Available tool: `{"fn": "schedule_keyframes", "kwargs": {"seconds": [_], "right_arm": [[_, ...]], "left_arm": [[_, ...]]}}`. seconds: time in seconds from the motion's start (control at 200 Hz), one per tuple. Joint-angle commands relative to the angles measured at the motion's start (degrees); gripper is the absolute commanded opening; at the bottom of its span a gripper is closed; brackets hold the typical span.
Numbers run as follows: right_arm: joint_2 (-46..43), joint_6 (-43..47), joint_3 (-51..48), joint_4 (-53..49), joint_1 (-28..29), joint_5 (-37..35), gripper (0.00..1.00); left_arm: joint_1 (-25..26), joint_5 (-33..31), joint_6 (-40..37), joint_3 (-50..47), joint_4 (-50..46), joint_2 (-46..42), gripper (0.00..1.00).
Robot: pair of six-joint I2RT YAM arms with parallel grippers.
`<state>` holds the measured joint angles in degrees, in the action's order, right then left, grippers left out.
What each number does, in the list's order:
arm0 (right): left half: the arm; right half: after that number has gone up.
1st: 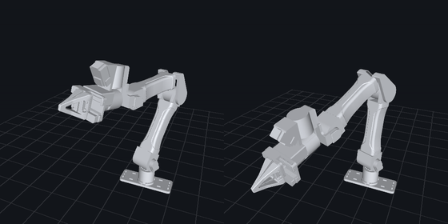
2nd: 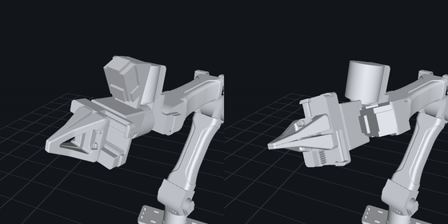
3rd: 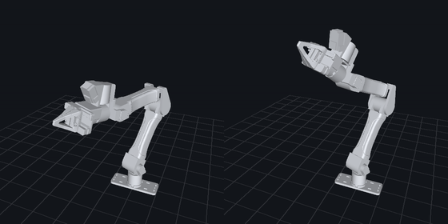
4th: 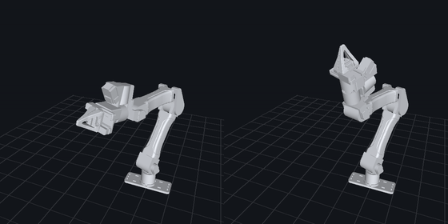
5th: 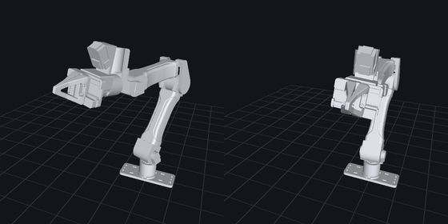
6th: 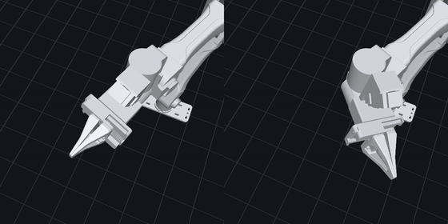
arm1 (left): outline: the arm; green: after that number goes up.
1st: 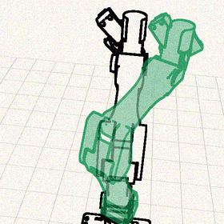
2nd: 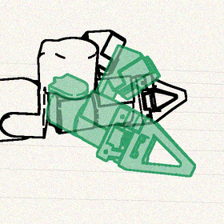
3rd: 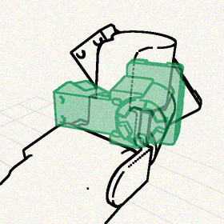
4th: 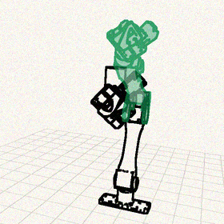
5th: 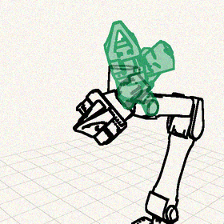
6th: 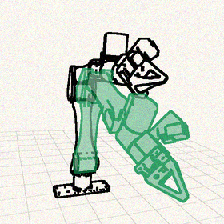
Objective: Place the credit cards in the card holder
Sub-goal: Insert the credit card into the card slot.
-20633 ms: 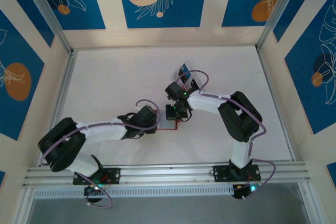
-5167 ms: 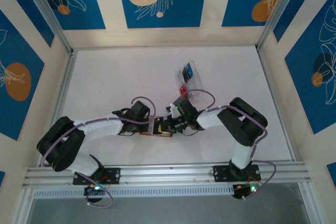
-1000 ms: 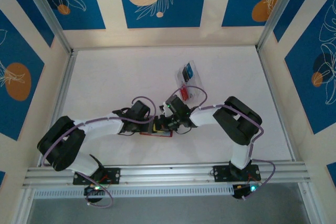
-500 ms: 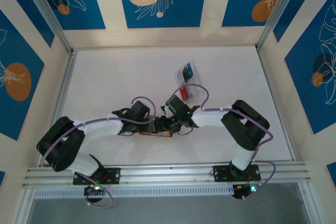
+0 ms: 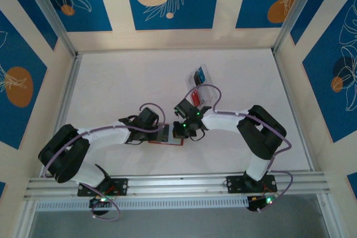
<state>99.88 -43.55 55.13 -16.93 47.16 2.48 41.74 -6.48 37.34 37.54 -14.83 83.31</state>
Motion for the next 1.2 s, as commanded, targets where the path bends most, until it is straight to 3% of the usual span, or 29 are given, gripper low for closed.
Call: {"fn": "schedule_keyframes", "kwargs": {"seconds": [0.0, 0.755, 1.195], "right_arm": [[1.3, 1.3, 2.5, -3.7, 0.5, -2.5, 0.01], [7.1, 3.0, 9.5, -5.9, 1.7, -3.3, 0.01], [9.1, 2.5, 11.6, -3.5, 3.2, 0.0, 0.00]], "left_arm": [[-0.6, 0.2, 0.1, -2.2, -1.2, 1.3, 0.05], [-0.6, 0.5, 0.1, -2.1, -1.1, 1.6, 0.05], [-0.6, 1.0, 0.4, -2.5, -0.3, 2.0, 0.05]]}}
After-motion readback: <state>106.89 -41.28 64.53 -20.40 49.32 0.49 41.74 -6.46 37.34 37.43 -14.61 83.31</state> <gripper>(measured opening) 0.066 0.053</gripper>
